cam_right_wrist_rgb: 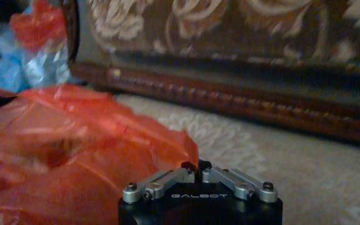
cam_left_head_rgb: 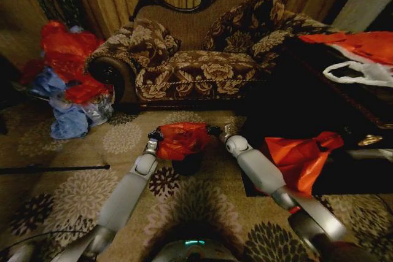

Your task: Place a garbage bag over the trash bin.

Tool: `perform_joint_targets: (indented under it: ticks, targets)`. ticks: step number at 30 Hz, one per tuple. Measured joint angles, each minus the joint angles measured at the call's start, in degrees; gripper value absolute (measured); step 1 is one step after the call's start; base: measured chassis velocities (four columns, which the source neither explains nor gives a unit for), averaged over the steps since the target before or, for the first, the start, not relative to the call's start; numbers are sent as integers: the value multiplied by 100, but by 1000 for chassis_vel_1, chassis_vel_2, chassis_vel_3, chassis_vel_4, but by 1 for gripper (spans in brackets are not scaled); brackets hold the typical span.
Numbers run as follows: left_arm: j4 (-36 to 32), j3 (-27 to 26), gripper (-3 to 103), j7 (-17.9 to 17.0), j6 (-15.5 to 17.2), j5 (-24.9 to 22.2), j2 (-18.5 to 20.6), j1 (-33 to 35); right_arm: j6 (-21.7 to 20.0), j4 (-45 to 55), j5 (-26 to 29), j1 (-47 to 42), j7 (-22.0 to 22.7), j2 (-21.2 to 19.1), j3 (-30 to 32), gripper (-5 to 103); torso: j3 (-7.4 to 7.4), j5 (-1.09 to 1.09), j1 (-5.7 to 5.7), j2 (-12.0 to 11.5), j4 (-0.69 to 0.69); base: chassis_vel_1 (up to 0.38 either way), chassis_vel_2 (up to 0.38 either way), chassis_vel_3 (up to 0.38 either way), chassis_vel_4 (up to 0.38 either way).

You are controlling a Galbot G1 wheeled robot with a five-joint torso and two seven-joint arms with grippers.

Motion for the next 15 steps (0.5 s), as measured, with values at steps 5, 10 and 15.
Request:
perform_joint_targets:
  ticks: [5,10,15]
  targets:
    - [359,61,0,65,-14,-65,-147,-86,93,-449,-243,40,-251,294,26,0,0,0,0,0,0,0,0,0,0]
    - [602,50,0,83,-12,-196,-200,-153,174,-843,-381,169,-394,568,91,0,0,-1,-1,0,1,0,0,0,0]
    - [724,22,0,136,64,-363,-204,-194,243,-1172,-542,297,-566,715,106,0,0,-1,-1,0,1,0,0,0,0]
